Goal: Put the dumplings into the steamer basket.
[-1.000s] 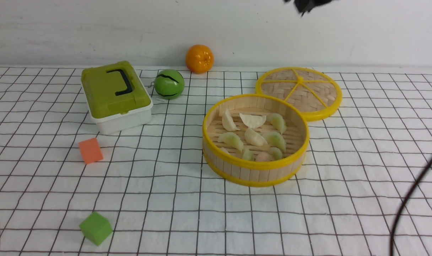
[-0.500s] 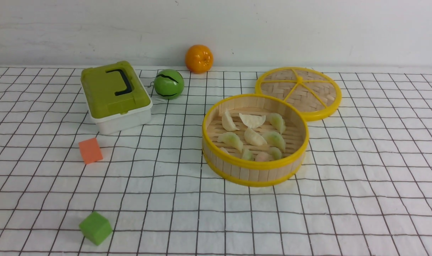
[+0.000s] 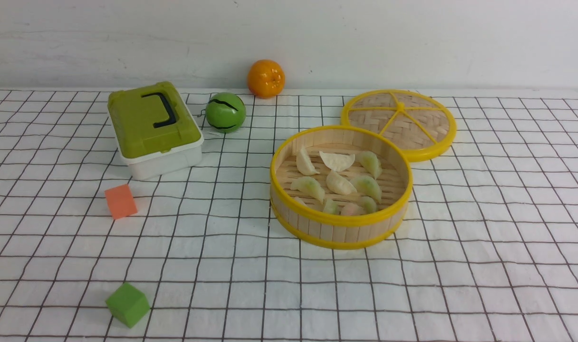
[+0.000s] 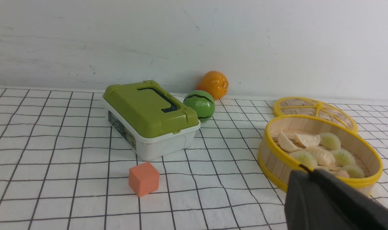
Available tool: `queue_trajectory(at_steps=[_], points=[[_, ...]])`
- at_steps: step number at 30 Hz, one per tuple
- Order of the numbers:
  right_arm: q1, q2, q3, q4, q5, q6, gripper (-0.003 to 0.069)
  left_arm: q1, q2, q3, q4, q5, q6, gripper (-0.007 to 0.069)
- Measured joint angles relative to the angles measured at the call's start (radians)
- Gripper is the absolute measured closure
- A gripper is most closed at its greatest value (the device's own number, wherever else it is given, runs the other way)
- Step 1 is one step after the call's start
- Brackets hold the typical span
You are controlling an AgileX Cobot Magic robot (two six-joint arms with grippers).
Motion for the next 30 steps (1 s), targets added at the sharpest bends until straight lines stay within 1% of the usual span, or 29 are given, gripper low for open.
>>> queue_trajectory(at_steps=[1,3,7,18,21,23,24,25,27,29,30], points=[[0.000,-0.008,0.007,0.000,-0.003,0.008,0.0667,0.000,0.000,0.000,0.000,0.000,0.000,0.0637],[0.000,-0.102,0.077,0.000,-0.022,0.045,0.0664,0.000,0.000,0.000,0.000,0.005,0.000,0.0637],[0.000,-0.188,0.137,0.000,-0.029,0.060,0.0662,0.000,0.000,0.000,0.000,0.013,0.000,0.0637],[0.000,-0.224,0.199,-0.004,-0.022,0.063,0.0657,0.000,0.000,0.000,0.000,0.045,0.000,0.0637],[-0.040,-0.284,0.216,-0.017,-0.006,0.063,0.0656,0.000,0.000,0.000,0.000,0.047,0.000,0.0637],[-0.132,-0.305,0.241,-0.021,0.014,0.063,0.0659,0.000,0.000,0.000,0.000,0.050,0.000,0.0637],[-0.140,-0.305,0.244,-0.021,0.016,0.063,0.0659,0.000,0.000,0.000,0.000,0.050,0.000,0.0637],[-0.201,-0.305,0.262,-0.012,0.027,0.063,0.0662,0.000,0.000,0.000,0.000,0.056,0.000,0.0637],[-0.286,-0.305,0.300,0.035,0.034,0.047,0.0664,0.000,0.000,0.000,0.000,0.062,0.000,0.0637],[-0.328,-0.305,0.342,0.102,0.018,-0.003,0.0664,0.000,0.000,0.000,0.000,0.063,0.000,0.0637],[-0.339,-0.305,0.373,0.145,0.005,-0.052,0.0664,0.000,0.000,0.000,0.000,0.065,-0.001,0.0637]])
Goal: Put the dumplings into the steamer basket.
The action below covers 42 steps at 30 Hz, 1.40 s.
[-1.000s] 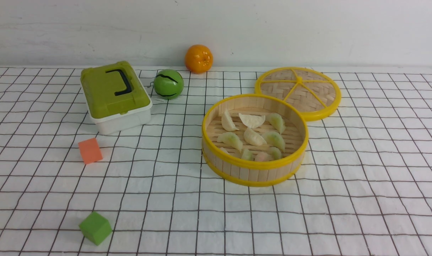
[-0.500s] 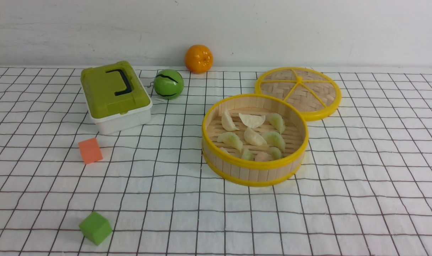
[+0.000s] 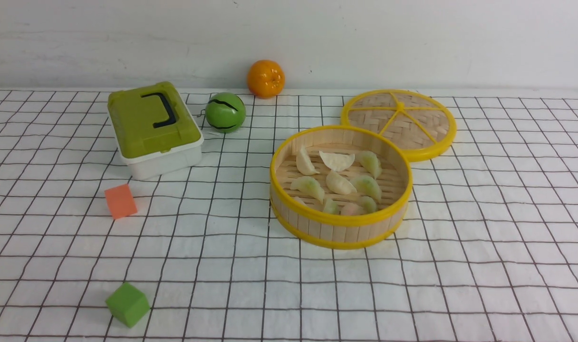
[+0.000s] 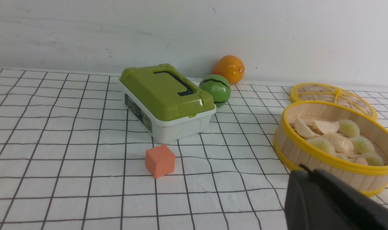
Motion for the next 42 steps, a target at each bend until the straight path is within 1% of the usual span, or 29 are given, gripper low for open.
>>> queue_trajectory(at_steps=[4,8,32,37,40,42], points=[[-0.003,0.000,0.026,0.081,0.033,-0.152,0.0664,0.000,0.000,0.000,0.000,0.004,0.000,0.0637],[-0.006,0.000,0.022,0.098,0.074,-0.204,0.0664,0.000,0.000,0.000,0.000,0.008,0.000,0.0637],[-0.008,0.000,0.019,0.104,0.090,-0.213,0.0651,0.000,-0.005,0.008,0.001,0.011,0.000,0.0624],[-0.008,0.000,0.019,0.104,0.090,-0.219,0.0645,0.000,-0.072,0.044,0.030,0.059,0.000,0.0622],[-0.008,0.000,0.019,0.104,0.090,-0.213,0.0641,0.000,-0.142,0.089,0.019,0.062,0.000,0.0622],[-0.008,0.000,0.019,0.105,0.090,-0.213,0.0639,0.004,-0.185,0.124,-0.014,0.057,0.000,0.0620]])
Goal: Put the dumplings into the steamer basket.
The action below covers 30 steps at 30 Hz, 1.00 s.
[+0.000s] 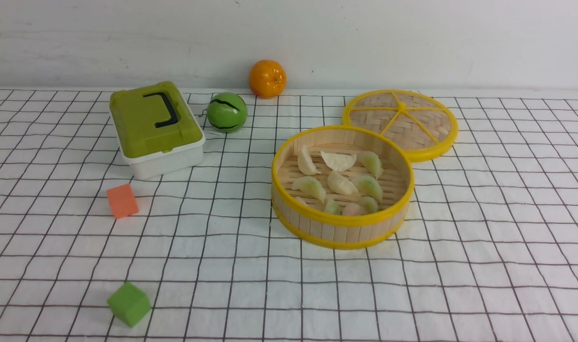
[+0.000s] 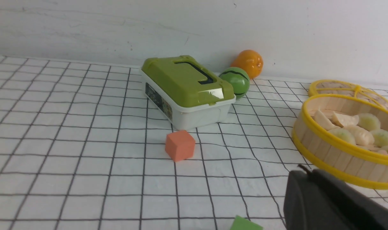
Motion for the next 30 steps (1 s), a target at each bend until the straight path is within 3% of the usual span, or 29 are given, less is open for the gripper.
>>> queue_trajectory(at_steps=[2,6,7,12,15,24,30], points=[[0.000,0.000,0.000,0.000,0.000,0.000,0.0638,0.020,-0.016,0.039,-0.065,-0.030,0.015,0.0626],[-0.001,0.000,0.000,0.000,0.000,0.000,0.0629,0.154,-0.017,0.136,-0.316,-0.130,0.169,0.0636],[-0.001,0.000,0.000,0.000,0.000,0.000,0.0629,0.154,-0.017,0.136,-0.328,-0.135,0.180,0.0636],[-0.001,0.000,0.000,0.000,0.000,-0.005,0.0627,0.309,-0.017,0.250,-0.577,-0.306,0.475,0.0636],[-0.001,0.000,0.000,0.000,0.000,-0.005,0.0623,0.334,-0.017,0.262,-0.625,-0.323,0.552,0.0636],[-0.001,0.000,0.000,0.000,0.000,-0.005,0.0610,0.335,-0.017,0.265,-0.678,-0.148,0.585,0.0636],[-0.001,0.000,0.000,0.000,0.000,-0.005,0.0603,0.335,-0.017,0.265,-0.694,-0.133,0.616,0.0636]])
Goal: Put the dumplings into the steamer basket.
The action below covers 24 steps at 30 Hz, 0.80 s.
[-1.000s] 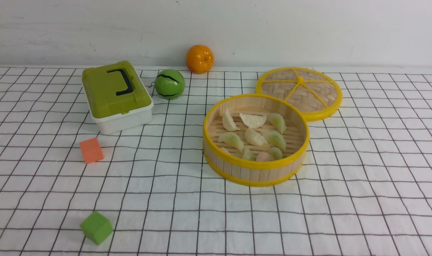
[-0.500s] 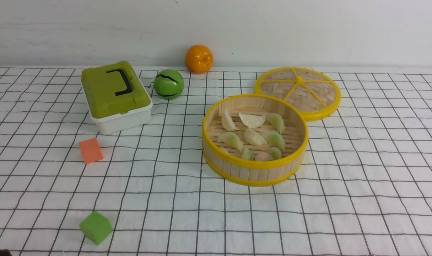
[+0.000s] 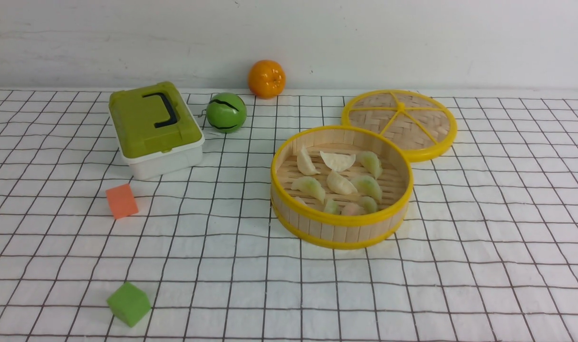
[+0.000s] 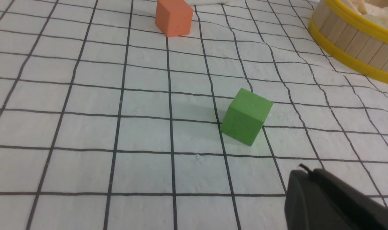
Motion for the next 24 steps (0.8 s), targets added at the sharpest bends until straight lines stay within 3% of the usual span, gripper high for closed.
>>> queue_trajectory(at_steps=[24], points=[[0.000,0.000,0.000,0.000,0.000,0.000,0.0577,0.000,0.000,0.000,-0.007,0.000,0.007,0.0636]])
